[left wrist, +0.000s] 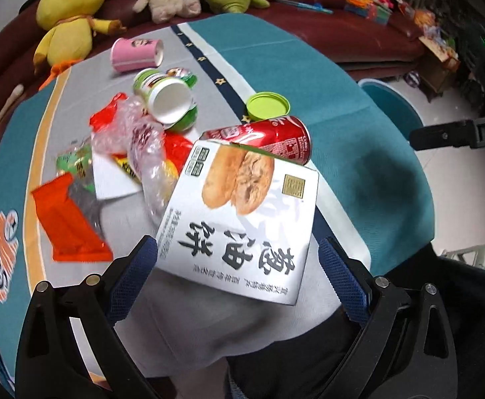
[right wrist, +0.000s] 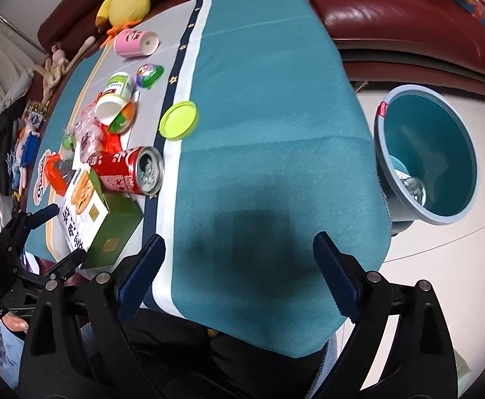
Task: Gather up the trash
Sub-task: 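Return both tools to the table toward the bread box and red can, then grasp the bread snack box with the left tool while the right tool grasps the red can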
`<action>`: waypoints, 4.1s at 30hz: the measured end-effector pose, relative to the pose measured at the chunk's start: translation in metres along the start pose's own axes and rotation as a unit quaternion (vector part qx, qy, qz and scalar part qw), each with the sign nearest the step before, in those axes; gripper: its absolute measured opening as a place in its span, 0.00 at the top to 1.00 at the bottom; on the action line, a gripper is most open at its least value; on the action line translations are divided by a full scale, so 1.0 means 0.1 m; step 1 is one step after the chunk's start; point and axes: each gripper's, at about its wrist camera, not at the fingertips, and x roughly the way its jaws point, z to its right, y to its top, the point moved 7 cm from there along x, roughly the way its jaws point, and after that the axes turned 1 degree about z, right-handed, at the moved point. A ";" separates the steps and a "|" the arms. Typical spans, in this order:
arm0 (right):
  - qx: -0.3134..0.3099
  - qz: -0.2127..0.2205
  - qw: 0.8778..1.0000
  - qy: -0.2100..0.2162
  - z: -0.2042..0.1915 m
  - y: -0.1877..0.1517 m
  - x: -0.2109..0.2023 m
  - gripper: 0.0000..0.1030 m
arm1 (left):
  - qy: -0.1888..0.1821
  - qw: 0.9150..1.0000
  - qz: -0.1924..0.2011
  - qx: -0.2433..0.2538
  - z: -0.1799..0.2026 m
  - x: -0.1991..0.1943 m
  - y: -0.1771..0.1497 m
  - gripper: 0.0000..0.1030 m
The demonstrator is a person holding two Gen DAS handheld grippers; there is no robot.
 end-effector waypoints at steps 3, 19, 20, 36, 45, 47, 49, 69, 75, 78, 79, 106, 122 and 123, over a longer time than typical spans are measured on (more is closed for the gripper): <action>-0.001 -0.004 1.000 0.003 -0.03 -0.01 0.04 0.16 | 0.008 1.000 0.005 -0.003 0.00 -0.01 -0.04 0.04; -0.043 -0.011 0.999 0.024 -0.53 0.17 0.26 0.16 | 0.074 0.991 -0.021 -0.106 -0.76 0.13 -0.39 0.03; -0.043 -0.011 0.999 0.024 -0.53 0.17 0.26 0.16 | 0.080 0.990 -0.019 -0.114 -0.84 0.11 -0.40 0.03; -0.328 -0.072 0.942 0.014 -1.57 0.45 0.82 0.16 | 0.105 0.971 0.002 -0.213 -1.16 -0.19 -0.53 0.03; -0.394 -0.100 0.912 0.049 -1.78 0.15 1.07 0.31 | 0.107 0.968 0.010 -0.225 -1.04 -0.35 -0.33 0.03; -0.381 -0.093 0.918 0.059 -1.75 0.11 1.00 0.33 | 0.111 0.969 0.008 -0.223 -1.01 -0.35 -0.20 0.03; -0.354 -0.084 0.929 0.070 -1.66 0.14 0.91 0.33 | 0.113 0.969 0.010 -0.221 -0.97 -0.34 -0.06 0.03; -0.185 -0.013 0.976 0.117 -0.71 0.46 0.52 0.33 | 0.278 0.936 -0.051 -0.210 -1.06 0.09 0.26 0.10; -0.183 -0.020 0.976 0.116 -0.75 0.41 0.52 0.33 | 0.275 0.935 -0.049 -0.220 -1.15 -0.05 -0.01 0.30; -0.190 -0.023 0.976 0.107 -0.81 0.38 0.52 0.33 | 0.284 0.931 -0.045 -0.225 -1.19 -0.12 -0.12 0.29; -0.191 -0.025 0.976 0.102 -0.84 0.37 0.52 0.33 | 0.290 0.929 -0.047 -0.226 -1.22 -0.13 -0.18 0.25; -0.197 0.000 0.980 0.023 -1.20 0.37 0.25 0.33 | 0.091 0.964 0.080 -0.239 -1.32 -0.59 -0.06 0.81; -0.132 0.039 0.990 0.031 -0.93 0.60 0.04 0.34 | 0.055 0.972 0.086 -0.211 -1.14 -0.66 0.20 0.99; -0.120 0.047 0.991 0.033 -0.84 0.63 -0.02 0.34 | 0.048 0.974 0.094 -0.200 -1.05 -0.68 0.31 0.99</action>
